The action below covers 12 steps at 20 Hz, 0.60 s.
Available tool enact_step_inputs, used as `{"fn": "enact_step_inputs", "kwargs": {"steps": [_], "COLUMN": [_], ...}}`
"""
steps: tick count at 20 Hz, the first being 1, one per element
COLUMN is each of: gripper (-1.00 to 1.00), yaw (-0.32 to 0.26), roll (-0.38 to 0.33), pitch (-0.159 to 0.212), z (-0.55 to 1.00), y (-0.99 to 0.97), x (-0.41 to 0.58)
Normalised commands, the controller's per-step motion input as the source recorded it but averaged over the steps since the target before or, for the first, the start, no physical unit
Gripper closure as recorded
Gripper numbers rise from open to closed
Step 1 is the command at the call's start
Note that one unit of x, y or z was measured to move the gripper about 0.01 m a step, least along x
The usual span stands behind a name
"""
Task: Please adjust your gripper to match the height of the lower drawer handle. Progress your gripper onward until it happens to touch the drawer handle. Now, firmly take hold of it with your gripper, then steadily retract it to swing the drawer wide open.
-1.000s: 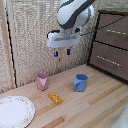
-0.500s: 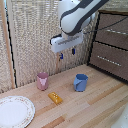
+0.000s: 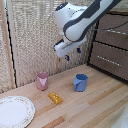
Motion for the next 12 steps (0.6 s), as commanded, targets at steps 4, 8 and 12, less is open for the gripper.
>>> {"fn": "enact_step_inputs", "kwargs": {"steps": [4, 8, 12], "gripper": [-1.00, -1.00, -1.00], "yaw": [0.066, 0.005, 0.018], "roll": [-0.361, -0.259, -0.207], "pitch": [0.000, 0.000, 0.000], "z": [-0.02, 0.00, 0.00], "y": [-0.42, -0.74, -0.79], "x": [-0.001, -0.028, -0.012]}}
